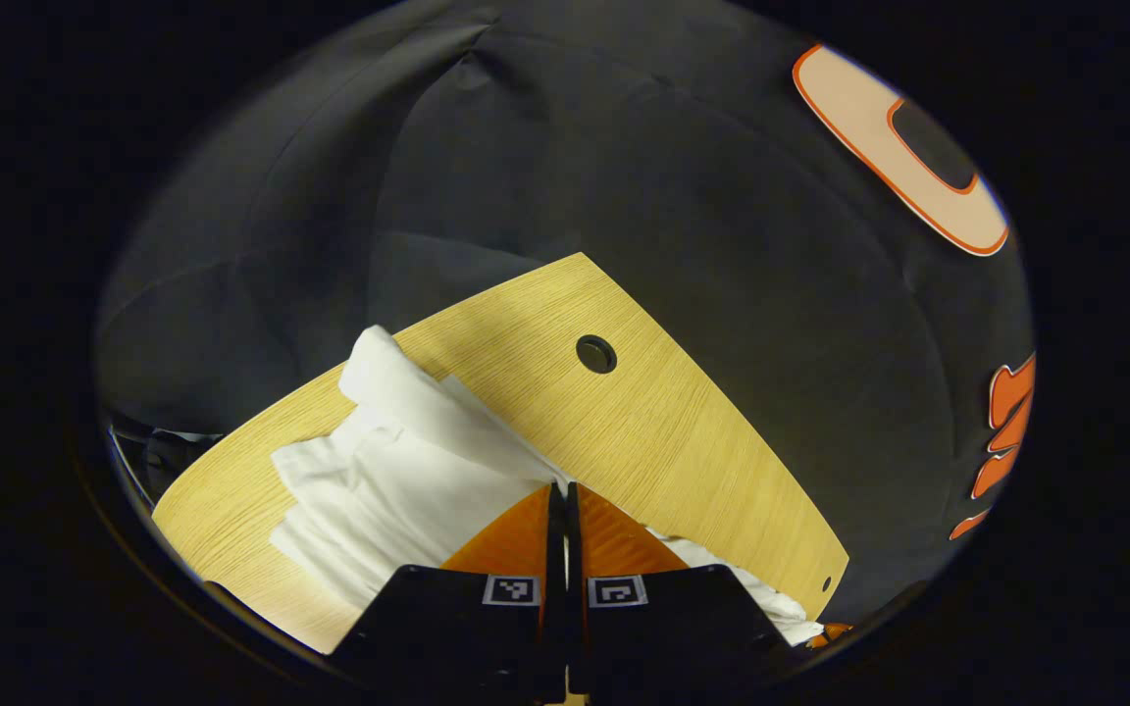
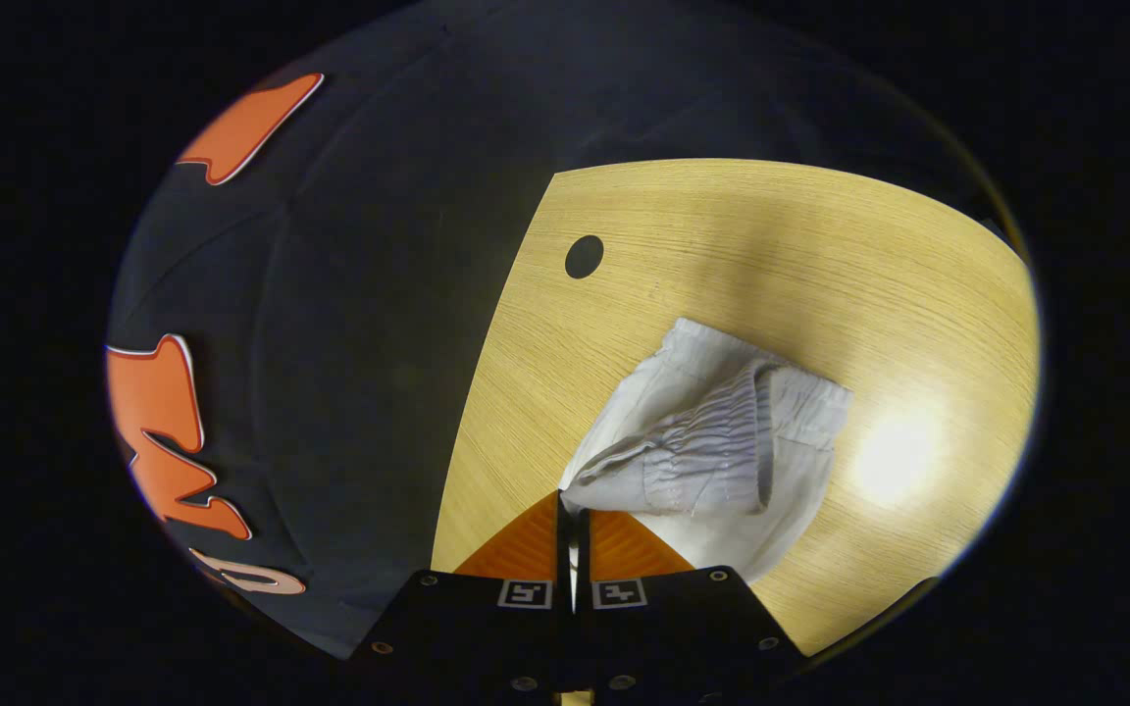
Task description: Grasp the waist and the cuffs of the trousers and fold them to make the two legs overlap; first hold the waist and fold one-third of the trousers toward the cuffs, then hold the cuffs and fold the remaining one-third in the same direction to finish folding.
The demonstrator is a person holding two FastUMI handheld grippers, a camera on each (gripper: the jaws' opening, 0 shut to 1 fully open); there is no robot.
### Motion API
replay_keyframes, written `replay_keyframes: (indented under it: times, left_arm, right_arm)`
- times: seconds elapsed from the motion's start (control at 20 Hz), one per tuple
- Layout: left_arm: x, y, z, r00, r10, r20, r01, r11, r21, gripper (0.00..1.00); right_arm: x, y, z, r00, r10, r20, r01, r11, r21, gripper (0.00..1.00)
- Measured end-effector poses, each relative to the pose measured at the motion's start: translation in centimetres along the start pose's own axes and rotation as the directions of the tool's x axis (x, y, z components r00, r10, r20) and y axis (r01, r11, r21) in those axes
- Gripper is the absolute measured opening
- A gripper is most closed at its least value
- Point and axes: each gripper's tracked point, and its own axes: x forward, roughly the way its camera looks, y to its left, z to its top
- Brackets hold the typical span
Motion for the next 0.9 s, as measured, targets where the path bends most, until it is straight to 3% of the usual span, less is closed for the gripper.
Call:
replay_keyframes:
  times: [0.25, 0.4, 0.5, 0.55, 0.65, 0.7, 0.75, 0.85, 0.9]
  left_arm:
    - [3.8, -0.7, 0.5, 0.999, 0.042, -0.011, -0.042, 0.998, 0.050, 0.04]
    - [5.6, -1.3, 0.0, 0.998, 0.059, -0.032, -0.055, 0.993, 0.104, 0.04]
    - [6.0, -1.5, 0.2, 0.998, 0.060, -0.023, -0.056, 0.989, 0.135, 0.06]
    - [6.1, -2.0, 0.2, 0.999, 0.049, -0.015, -0.046, 0.988, 0.149, 0.05]
    - [6.1, -3.0, 1.0, 1.000, 0.015, 0.006, -0.016, 0.990, 0.140, 0.51]
    - [6.0, -3.3, 1.2, 1.000, 0.004, 0.021, -0.007, 0.991, 0.131, 0.48]
    - [5.6, -3.6, 1.2, 1.000, -0.006, 0.027, 0.002, 0.991, 0.131, 0.54]
    - [4.5, -3.5, 1.2, 0.999, 0.009, 0.050, -0.017, 0.986, 0.163, 0.85]
    - [3.8, -3.3, 1.5, 0.998, 0.025, 0.062, -0.036, 0.980, 0.194, 1.00]
  right_arm:
    - [2.5, 0.0, 0.7, 1.000, -0.024, 0.002, 0.024, 0.996, -0.087, 0.02]
    - [2.7, 0.6, 0.6, 1.000, -0.022, -0.004, 0.022, 0.996, -0.084, 0.03]
    - [2.3, 0.1, 0.6, 0.999, -0.032, 0.022, 0.035, 0.993, -0.111, 0.08]
    - [2.0, -0.1, 0.7, 0.999, -0.033, 0.038, 0.037, 0.993, -0.115, 0.18]
    - [2.1, -0.5, 1.2, 0.998, -0.029, 0.049, 0.034, 0.993, -0.112, 0.36]
    - [1.9, -0.4, 1.3, 0.998, -0.026, 0.052, 0.033, 0.992, -0.120, 0.66]
    - [1.4, -0.4, 1.5, 0.998, -0.031, 0.058, 0.038, 0.991, -0.132, 0.72]
    - [0.4, -0.8, 1.6, 0.997, -0.045, 0.069, 0.056, 0.985, -0.165, 0.93]
    - [-0.1, -1.0, 1.7, 0.996, -0.045, 0.077, 0.059, 0.981, -0.184, 0.96]
